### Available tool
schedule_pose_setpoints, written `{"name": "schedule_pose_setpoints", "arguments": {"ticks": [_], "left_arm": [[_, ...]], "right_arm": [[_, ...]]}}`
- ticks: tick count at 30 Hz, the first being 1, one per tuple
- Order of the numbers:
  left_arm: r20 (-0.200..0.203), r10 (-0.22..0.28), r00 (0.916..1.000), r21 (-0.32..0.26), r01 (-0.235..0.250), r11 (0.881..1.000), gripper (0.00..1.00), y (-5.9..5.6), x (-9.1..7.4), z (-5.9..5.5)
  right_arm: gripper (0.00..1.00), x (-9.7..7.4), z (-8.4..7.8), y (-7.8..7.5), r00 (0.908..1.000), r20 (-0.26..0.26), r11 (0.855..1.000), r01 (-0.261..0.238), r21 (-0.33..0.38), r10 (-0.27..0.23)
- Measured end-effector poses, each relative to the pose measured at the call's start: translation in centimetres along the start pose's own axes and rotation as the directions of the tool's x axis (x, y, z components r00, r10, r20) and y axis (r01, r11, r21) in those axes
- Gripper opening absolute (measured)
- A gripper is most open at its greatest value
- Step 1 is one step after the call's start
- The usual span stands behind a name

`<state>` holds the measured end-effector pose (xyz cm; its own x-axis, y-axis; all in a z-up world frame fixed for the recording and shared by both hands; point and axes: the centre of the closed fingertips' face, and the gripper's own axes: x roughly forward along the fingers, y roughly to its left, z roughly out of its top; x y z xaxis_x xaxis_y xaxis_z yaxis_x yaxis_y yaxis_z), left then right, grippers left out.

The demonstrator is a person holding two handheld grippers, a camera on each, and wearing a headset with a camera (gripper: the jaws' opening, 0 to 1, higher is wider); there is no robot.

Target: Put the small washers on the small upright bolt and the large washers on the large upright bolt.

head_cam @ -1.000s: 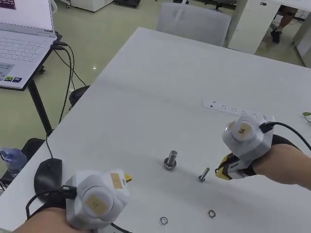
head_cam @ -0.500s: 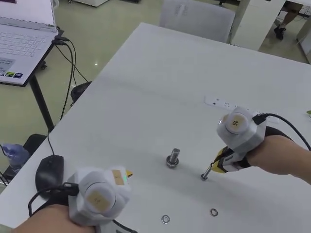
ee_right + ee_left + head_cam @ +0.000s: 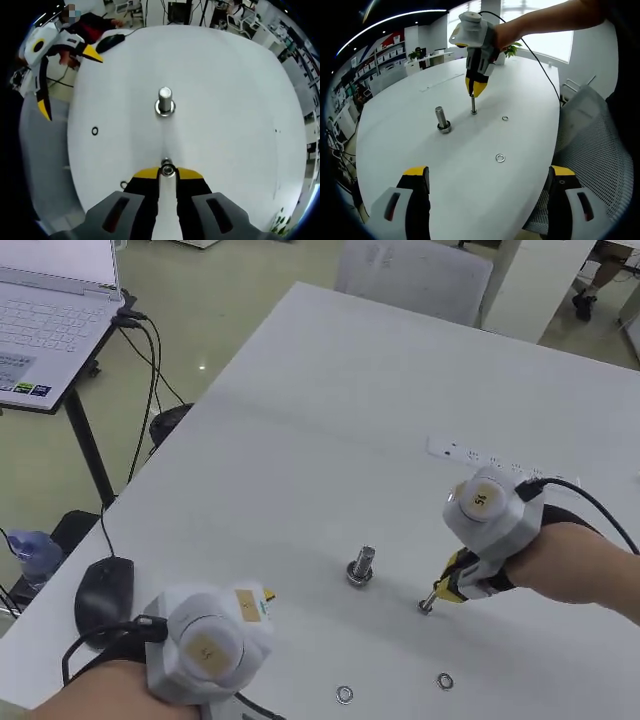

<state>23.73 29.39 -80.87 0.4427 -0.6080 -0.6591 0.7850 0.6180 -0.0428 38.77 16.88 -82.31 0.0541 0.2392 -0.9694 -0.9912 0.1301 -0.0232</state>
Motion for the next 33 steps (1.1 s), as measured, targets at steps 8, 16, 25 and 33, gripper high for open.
{"name": "schedule_pose_setpoints", "arguments": {"ticks": [8,16,25,33], "left_arm": [[0.005,0.001,1.0,-0.001,-0.001,1.0,0.98,0.1,0.0,0.0],[0.011,0.006,0.9999,-0.006,-0.006,1.0,0.97,0.4,0.0,-0.2],[0.002,-0.002,1.0,-0.016,0.002,1.0,0.95,0.1,0.2,-0.8],[-0.011,-0.01,0.9999,-0.024,0.01,1.0,0.92,-0.1,0.2,-1.4]], "right_arm": [[0.13,1.1,-0.3,0.1,0.9995,-0.032,1.0,-0.005,-0.023,0.004],[0.13,2.5,-0.7,0.2,0.9984,-0.053,0.999,-0.018,-0.03,0.016],[0.13,4.2,-1.1,0.5,0.9976,-0.066,0.999,-0.024,-0.032,0.021],[0.13,4.7,-1.3,0.5,0.9969,-0.076,0.999,-0.021,-0.043,0.018]]}}
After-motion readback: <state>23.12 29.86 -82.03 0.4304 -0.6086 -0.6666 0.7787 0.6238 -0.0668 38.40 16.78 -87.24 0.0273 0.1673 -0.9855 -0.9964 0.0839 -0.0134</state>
